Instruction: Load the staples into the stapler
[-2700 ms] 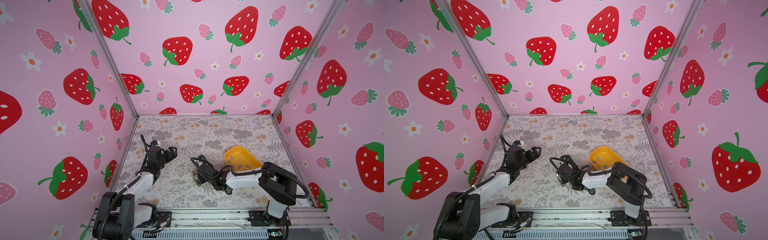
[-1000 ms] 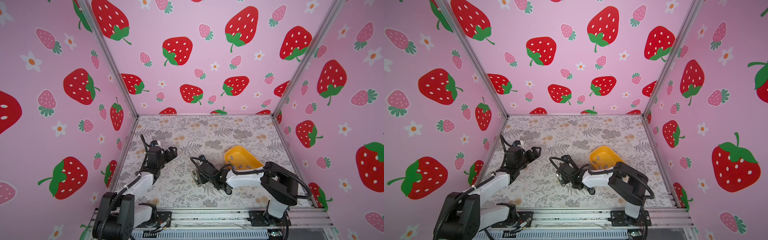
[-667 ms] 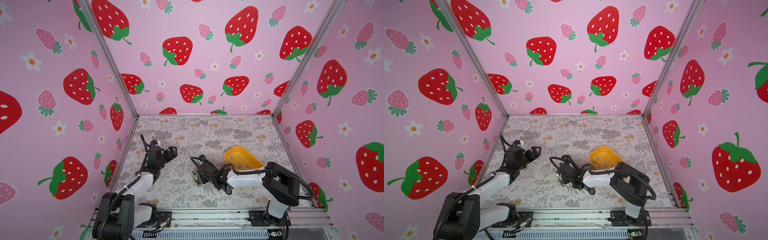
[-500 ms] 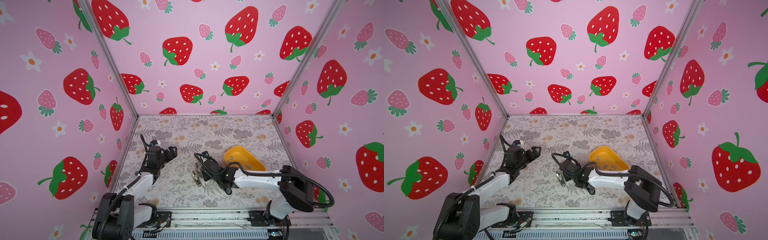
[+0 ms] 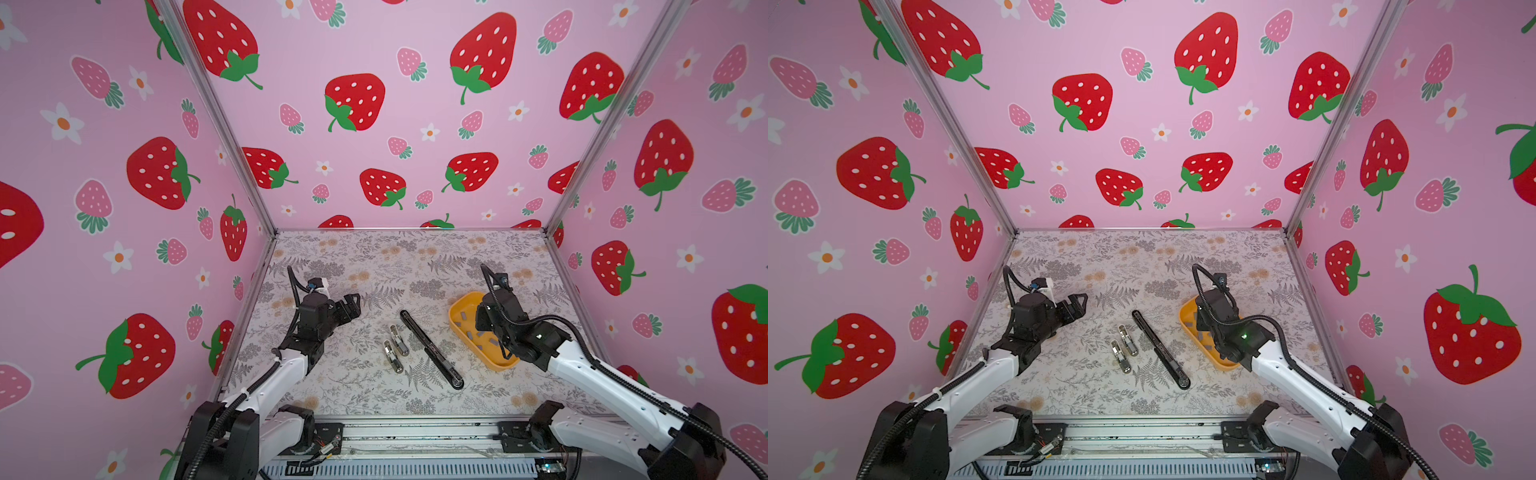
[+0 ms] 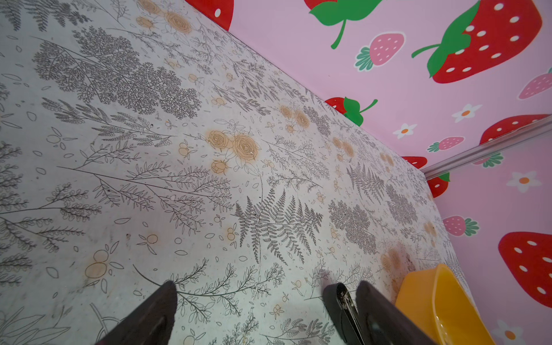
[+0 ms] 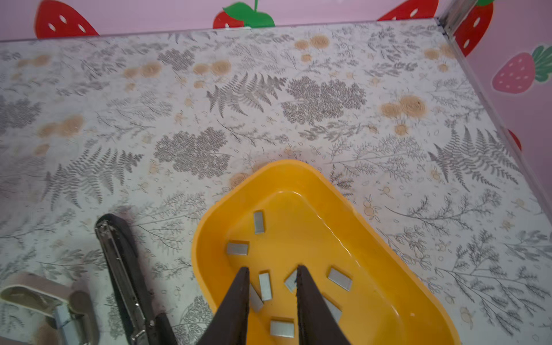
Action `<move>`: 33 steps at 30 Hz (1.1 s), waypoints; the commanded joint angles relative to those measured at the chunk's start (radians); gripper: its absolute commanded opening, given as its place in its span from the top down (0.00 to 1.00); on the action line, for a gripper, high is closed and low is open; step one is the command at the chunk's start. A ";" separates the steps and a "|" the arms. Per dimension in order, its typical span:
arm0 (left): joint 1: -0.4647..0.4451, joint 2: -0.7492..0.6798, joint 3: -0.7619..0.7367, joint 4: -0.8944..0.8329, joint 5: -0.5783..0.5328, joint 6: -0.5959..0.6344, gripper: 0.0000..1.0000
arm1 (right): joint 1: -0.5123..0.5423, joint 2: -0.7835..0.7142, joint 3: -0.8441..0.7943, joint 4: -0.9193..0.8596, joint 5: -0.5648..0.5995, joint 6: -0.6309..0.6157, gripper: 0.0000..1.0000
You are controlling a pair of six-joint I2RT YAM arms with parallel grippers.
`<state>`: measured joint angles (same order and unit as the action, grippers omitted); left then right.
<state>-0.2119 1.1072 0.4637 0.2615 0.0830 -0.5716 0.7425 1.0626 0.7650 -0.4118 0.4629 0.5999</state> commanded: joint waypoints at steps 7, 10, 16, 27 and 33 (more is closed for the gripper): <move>-0.039 -0.020 0.042 -0.030 -0.083 0.078 0.06 | -0.165 0.115 -0.036 -0.035 -0.136 -0.045 0.70; -0.048 -0.011 0.048 -0.034 -0.095 0.088 0.06 | -0.231 0.144 -0.058 -0.028 -0.186 -0.064 0.70; -0.051 0.000 0.058 -0.048 -0.103 0.087 0.06 | -0.317 0.132 -0.156 0.041 -0.292 -0.059 0.69; -0.050 0.012 0.070 -0.060 -0.106 0.088 0.06 | -0.399 0.131 -0.226 0.118 -0.380 -0.063 0.54; -0.050 0.005 0.073 -0.073 -0.121 0.096 0.06 | -0.400 0.176 -0.223 0.163 -0.417 -0.068 0.54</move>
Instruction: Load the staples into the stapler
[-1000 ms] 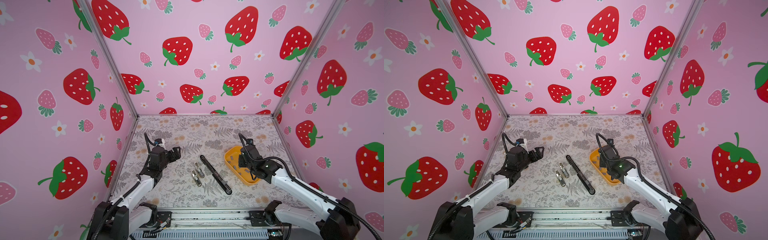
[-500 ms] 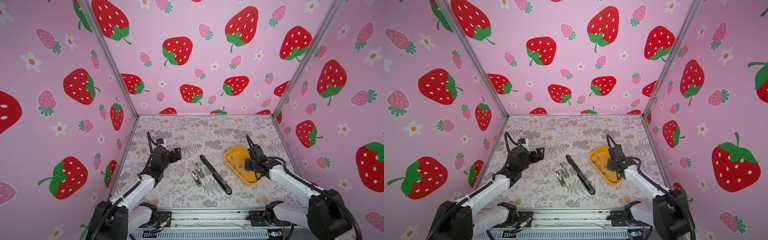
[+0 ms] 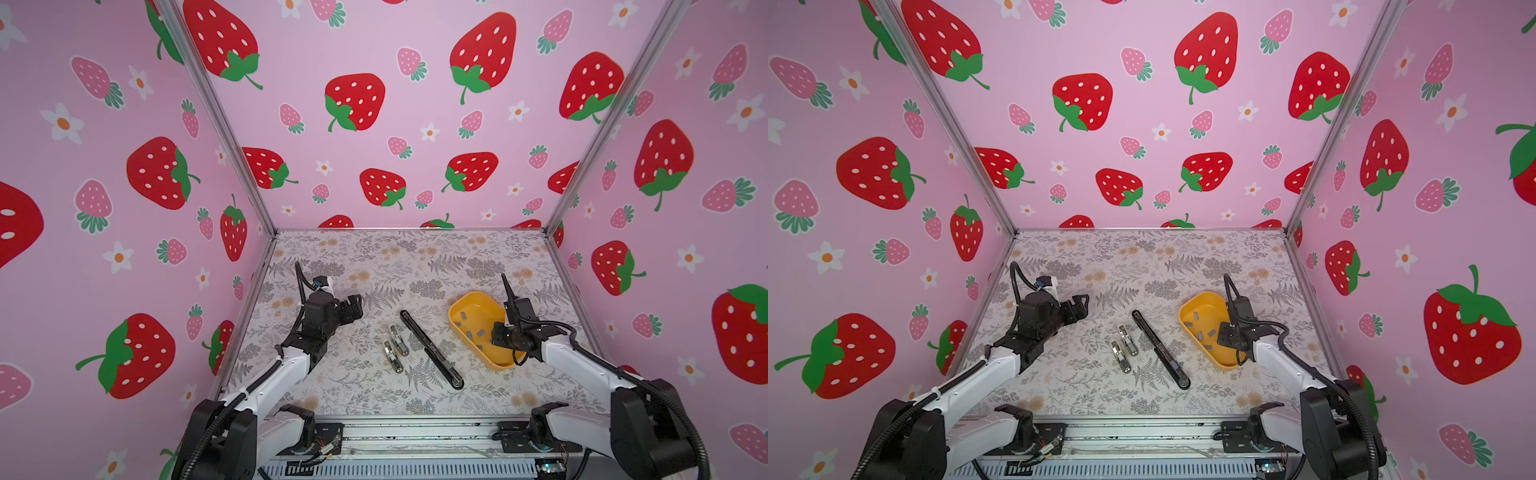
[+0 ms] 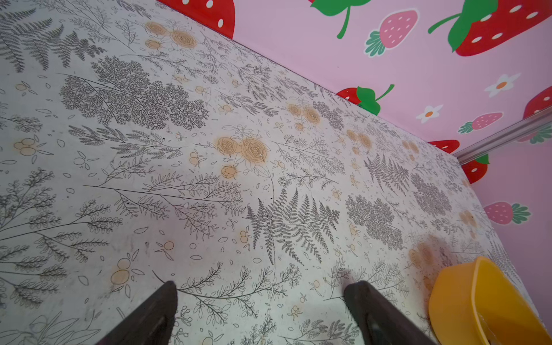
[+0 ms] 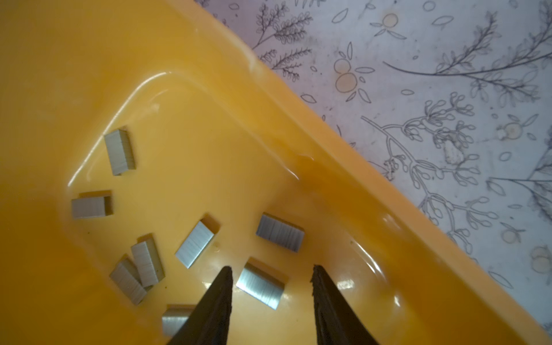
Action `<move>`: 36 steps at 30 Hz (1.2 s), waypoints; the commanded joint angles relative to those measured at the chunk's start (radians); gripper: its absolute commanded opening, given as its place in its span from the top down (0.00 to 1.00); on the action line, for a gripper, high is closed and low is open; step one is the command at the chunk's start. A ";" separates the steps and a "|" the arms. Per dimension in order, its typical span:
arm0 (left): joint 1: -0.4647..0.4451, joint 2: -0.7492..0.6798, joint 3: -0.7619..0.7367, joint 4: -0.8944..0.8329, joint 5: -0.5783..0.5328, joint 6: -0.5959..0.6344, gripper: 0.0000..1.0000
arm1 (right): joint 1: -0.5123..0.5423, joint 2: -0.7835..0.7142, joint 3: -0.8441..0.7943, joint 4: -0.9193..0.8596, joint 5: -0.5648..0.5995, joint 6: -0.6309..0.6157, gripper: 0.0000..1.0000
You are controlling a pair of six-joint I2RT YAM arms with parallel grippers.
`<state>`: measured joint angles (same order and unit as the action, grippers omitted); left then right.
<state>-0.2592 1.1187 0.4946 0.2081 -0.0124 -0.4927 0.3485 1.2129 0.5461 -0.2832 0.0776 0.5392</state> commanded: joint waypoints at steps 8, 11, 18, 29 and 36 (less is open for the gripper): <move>-0.003 -0.009 0.042 -0.021 -0.029 0.017 0.06 | -0.006 0.059 0.001 0.054 -0.017 -0.001 0.55; -0.002 -0.008 0.044 -0.021 -0.029 0.014 0.06 | -0.006 0.029 -0.002 0.030 0.046 0.020 0.52; -0.004 -0.008 0.045 -0.024 -0.029 0.013 0.06 | -0.012 0.010 -0.028 0.033 0.074 0.047 0.50; -0.009 0.056 0.443 -0.549 -0.104 -0.385 0.06 | -0.007 0.111 -0.030 0.153 -0.099 0.029 0.54; -0.092 0.058 0.751 -0.874 -0.142 -0.557 0.04 | 0.044 0.083 -0.055 0.172 -0.116 0.068 0.60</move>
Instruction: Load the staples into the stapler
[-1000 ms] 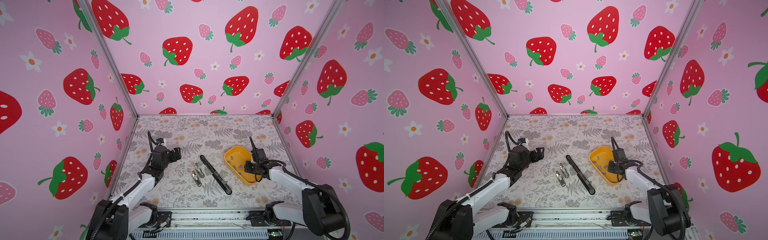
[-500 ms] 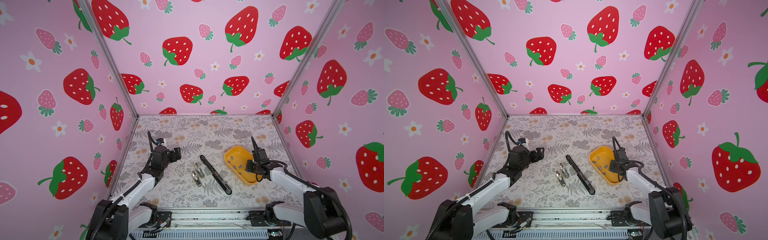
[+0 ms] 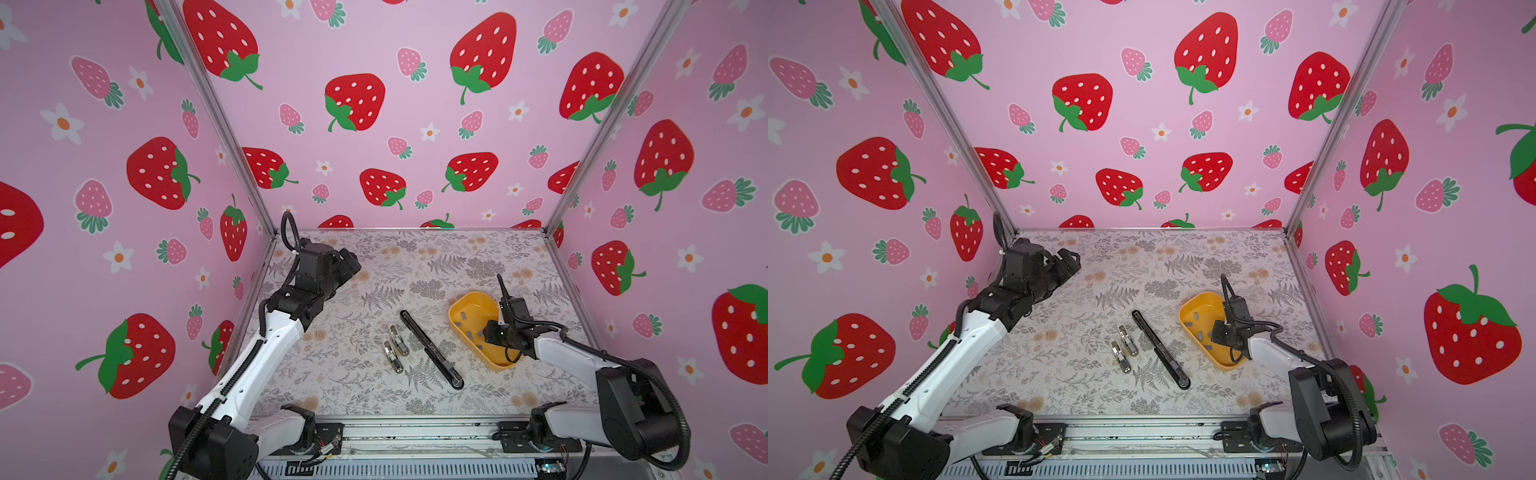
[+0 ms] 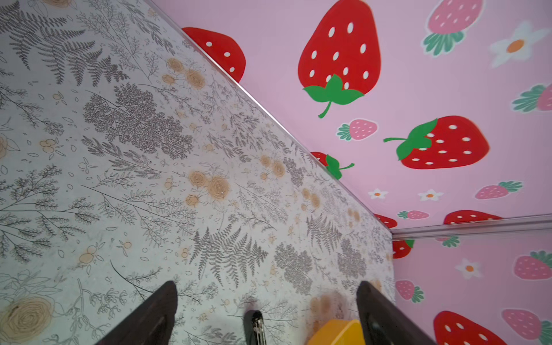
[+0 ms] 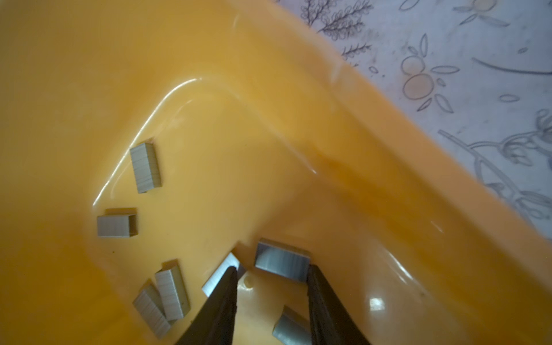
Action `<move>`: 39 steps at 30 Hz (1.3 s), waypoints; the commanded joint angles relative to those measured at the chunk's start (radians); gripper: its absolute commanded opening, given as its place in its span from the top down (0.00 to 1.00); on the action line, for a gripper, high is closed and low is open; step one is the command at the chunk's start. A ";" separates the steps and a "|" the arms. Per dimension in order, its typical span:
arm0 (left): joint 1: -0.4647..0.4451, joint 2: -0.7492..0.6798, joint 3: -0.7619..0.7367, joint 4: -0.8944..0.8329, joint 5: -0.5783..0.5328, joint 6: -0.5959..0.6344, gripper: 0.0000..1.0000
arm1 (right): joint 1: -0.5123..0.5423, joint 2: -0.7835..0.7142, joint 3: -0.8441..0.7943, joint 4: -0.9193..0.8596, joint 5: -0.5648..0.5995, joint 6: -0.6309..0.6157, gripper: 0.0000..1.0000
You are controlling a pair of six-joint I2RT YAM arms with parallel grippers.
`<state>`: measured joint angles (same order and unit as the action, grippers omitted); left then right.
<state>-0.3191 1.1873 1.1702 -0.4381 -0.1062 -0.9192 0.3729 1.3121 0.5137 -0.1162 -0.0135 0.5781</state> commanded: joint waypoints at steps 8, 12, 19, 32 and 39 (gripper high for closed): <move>-0.146 -0.041 0.239 -0.429 -0.133 -0.217 0.03 | 0.104 -0.019 -0.034 0.048 -0.042 0.059 0.65; -0.162 -0.080 0.232 -0.463 -0.138 -0.269 0.02 | 0.143 -0.026 -0.016 0.033 -0.027 0.067 0.70; -0.219 -0.083 0.283 -0.492 -0.131 -0.287 0.01 | 0.147 -0.056 0.029 -0.013 0.057 0.032 0.70; -0.228 -0.141 0.196 -0.422 -0.197 -0.365 0.00 | 0.114 -0.063 0.091 -0.037 0.156 -0.043 0.61; -0.224 -0.185 0.176 -0.417 -0.189 -0.306 0.01 | 0.080 -0.050 0.084 -0.020 0.161 -0.085 0.59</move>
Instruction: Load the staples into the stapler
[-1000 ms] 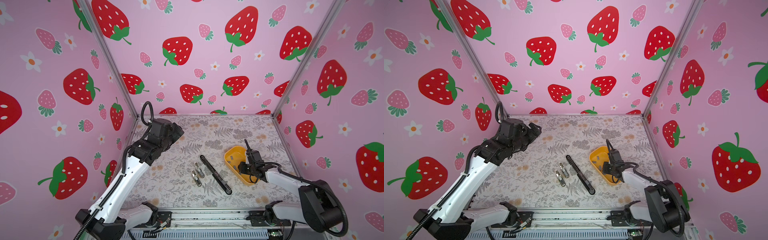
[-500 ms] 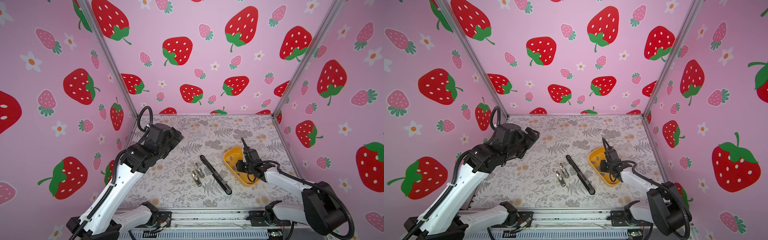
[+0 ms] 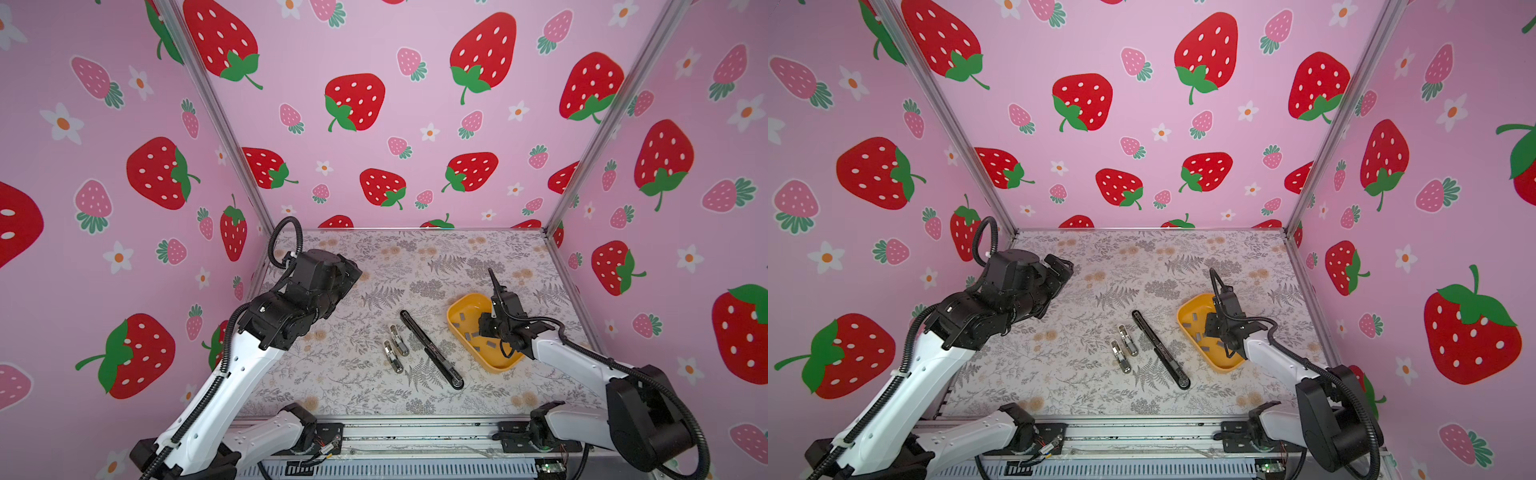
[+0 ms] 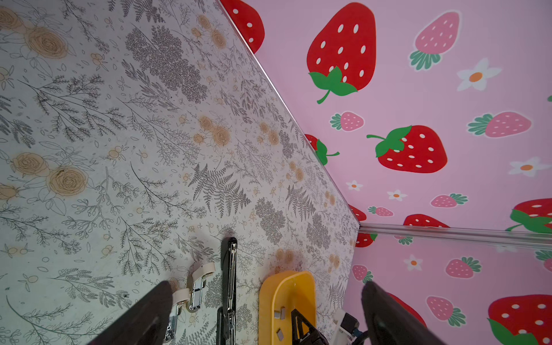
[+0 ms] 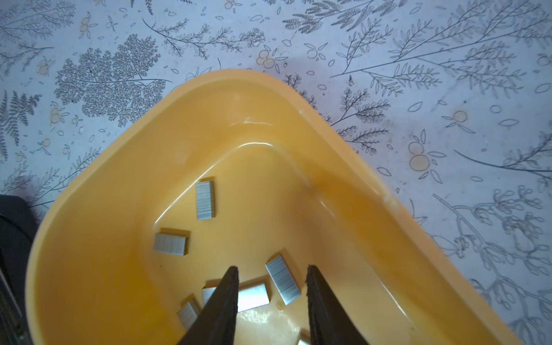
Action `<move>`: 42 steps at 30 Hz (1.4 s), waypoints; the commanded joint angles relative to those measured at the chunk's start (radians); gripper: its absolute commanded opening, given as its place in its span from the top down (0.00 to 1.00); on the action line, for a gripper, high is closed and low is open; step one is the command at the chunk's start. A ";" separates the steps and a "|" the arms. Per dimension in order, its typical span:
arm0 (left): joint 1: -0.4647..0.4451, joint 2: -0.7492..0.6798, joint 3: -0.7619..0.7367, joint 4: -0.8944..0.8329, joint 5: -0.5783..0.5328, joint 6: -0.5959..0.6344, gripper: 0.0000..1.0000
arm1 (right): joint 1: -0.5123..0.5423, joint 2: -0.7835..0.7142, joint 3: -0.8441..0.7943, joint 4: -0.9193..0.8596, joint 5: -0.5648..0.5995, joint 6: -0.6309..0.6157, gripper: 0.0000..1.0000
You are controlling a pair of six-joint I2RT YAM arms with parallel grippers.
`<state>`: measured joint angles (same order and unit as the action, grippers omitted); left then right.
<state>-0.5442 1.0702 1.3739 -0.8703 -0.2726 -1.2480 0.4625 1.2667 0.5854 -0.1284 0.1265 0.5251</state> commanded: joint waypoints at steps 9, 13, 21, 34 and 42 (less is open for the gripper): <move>0.049 -0.301 -0.359 0.232 0.018 0.623 0.01 | -0.013 0.017 0.001 -0.003 0.032 -0.100 0.54; 0.052 -0.349 -0.414 0.219 0.066 0.784 0.01 | -0.013 0.058 0.007 -0.011 0.022 -0.115 0.55; 0.058 -0.271 -0.337 0.013 -0.066 0.891 0.01 | -0.013 0.073 -0.003 0.026 -0.051 -0.151 0.56; 0.060 -0.273 -0.294 -0.032 -0.082 0.899 0.01 | -0.015 0.171 0.026 0.010 -0.034 -0.129 0.60; 0.060 -0.292 -0.287 -0.033 -0.076 0.898 0.01 | -0.015 0.171 0.027 -0.006 -0.020 -0.118 0.75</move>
<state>-0.4881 0.7956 1.0466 -0.8818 -0.3313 -0.3618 0.4530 1.4330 0.6014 -0.1020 0.0971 0.4015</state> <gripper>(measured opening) 0.990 0.265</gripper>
